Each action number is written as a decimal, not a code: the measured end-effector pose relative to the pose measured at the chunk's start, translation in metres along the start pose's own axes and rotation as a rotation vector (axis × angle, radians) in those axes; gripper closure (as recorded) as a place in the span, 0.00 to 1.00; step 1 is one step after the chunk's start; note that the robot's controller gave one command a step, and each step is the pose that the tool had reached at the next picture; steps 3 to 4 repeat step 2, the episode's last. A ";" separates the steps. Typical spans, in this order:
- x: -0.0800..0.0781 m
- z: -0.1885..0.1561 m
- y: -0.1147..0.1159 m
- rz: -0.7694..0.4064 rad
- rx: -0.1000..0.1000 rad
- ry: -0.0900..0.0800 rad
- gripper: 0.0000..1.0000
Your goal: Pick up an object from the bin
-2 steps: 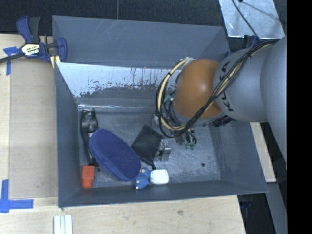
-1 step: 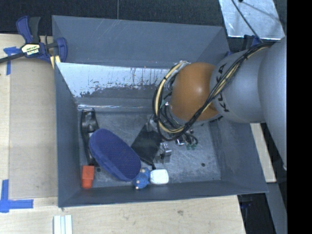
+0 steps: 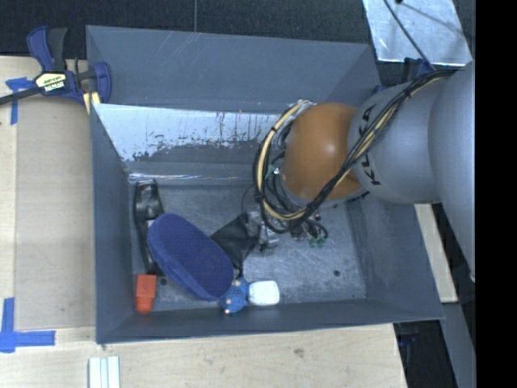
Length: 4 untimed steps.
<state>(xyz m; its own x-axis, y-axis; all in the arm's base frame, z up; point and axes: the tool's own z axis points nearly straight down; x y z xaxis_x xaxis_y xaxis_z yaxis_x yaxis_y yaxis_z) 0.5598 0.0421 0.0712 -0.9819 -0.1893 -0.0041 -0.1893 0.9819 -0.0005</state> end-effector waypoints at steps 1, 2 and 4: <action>-0.001 -0.127 -0.004 -0.008 0.002 -0.008 1.00; -0.022 -0.191 -0.026 -0.404 0.003 -0.006 1.00; -0.022 -0.191 -0.026 -0.404 0.003 -0.006 1.00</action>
Offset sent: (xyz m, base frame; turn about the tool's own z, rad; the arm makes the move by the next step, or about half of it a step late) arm -0.0012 -0.0033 0.1218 -0.0091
